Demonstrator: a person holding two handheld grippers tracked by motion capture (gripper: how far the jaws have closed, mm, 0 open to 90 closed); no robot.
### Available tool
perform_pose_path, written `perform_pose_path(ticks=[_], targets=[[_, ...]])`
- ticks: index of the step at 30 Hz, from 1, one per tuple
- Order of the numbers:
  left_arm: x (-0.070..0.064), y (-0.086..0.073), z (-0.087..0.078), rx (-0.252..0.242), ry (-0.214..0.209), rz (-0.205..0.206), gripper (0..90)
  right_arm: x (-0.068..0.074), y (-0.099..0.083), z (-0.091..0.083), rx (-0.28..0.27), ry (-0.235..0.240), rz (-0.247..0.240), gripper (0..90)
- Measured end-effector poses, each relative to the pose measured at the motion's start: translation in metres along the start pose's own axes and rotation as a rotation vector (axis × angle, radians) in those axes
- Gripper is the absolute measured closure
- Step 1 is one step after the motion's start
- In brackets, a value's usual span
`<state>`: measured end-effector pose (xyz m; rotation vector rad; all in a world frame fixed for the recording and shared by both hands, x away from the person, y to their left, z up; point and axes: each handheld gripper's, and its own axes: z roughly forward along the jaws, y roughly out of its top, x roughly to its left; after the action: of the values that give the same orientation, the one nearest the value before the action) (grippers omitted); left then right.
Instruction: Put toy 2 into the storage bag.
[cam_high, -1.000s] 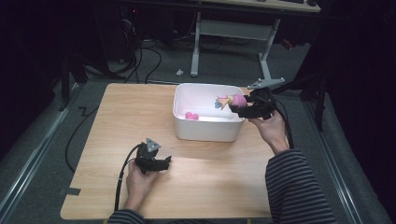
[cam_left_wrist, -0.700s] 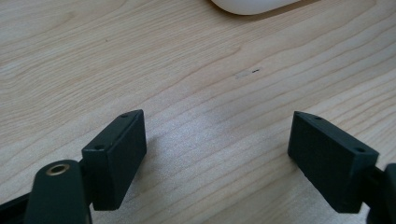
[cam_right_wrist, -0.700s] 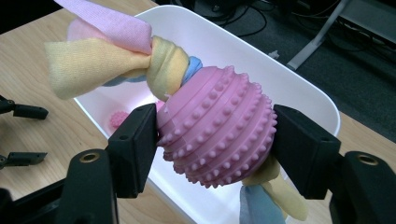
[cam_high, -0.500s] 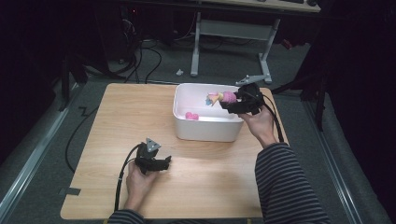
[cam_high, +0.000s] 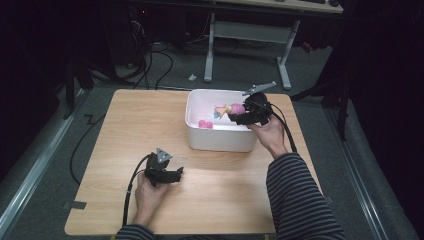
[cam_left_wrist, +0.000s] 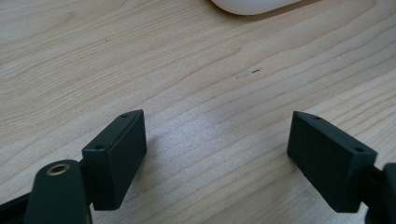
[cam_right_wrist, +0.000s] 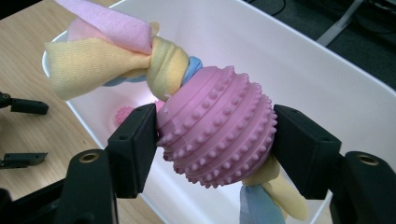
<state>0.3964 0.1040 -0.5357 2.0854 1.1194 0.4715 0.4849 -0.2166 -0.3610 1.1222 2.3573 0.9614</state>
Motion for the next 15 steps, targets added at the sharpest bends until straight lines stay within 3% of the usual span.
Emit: perform_pose_path(ticks=[9, 13, 15], targets=[[0.000, 0.000, 0.000, -0.001, -0.001, -0.001, 19.9, 0.008, -0.008, 0.012, 0.042, 0.054, -0.018, 33.5], [0.000, 0.000, 0.000, -0.001, -0.001, 0.000, 19.9, 0.009, -0.009, 0.012, 0.041, 0.065, -0.028, 31.7], [0.000, 0.000, 0.000, -0.002, -0.001, -0.002, 19.9, 0.010, -0.008, 0.010, 0.026, 0.058, -0.009, 28.6]])
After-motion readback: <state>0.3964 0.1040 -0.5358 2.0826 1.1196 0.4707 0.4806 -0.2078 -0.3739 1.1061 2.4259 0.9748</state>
